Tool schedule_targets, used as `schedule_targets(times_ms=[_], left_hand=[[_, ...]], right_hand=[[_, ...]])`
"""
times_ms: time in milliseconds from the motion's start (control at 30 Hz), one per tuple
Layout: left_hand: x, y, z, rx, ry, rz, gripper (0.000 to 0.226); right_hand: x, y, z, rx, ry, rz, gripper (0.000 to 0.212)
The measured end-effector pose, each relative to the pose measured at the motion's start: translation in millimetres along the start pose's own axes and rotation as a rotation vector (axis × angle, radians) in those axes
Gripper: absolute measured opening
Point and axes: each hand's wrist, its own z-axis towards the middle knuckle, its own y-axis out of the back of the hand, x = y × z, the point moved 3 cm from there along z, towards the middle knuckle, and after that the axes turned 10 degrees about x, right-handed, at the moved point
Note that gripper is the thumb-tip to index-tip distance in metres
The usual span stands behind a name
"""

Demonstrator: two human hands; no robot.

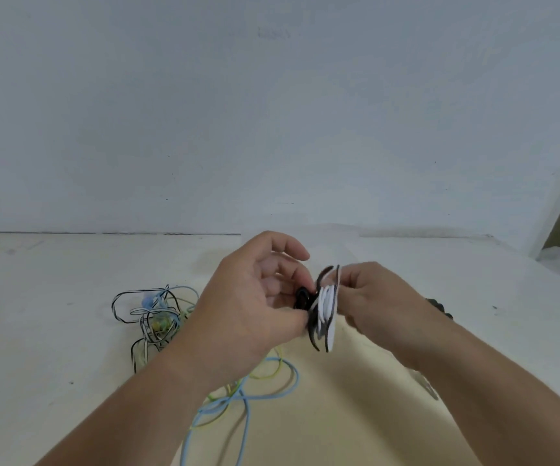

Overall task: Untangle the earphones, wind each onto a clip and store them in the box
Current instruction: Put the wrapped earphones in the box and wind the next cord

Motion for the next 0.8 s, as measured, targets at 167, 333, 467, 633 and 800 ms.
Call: schedule_targets(times_ms=[167,333,467,633,800], left_hand=[[2.0,11.1,1.7,-0.256,-0.057,0.061,0.045],[3.0,19.1,0.8,-0.363,-0.069,0.089,0.045],[4.3,22.1,0.1,-0.382,-0.057,0.236,0.045],[4.1,16.4,-2.8,-0.337,-0.049,0.413,0.041],[2.6,8.6,-3.6,-0.220,-0.034,0.515,0.040]], right_hand=[[1.5,-9.6,-1.8,0.136,0.019,-0.060,0.042],[6.1,-15.3,-10.3,0.396,0.092,-0.035,0.037],[10.4,-14.3,-12.1,0.434,0.177,-0.012,0.036],[15.4,-9.8,-12.9,0.412,0.228,0.019,0.035],[18.8,-4.6,-11.5,0.268,0.232,0.044,0.029]])
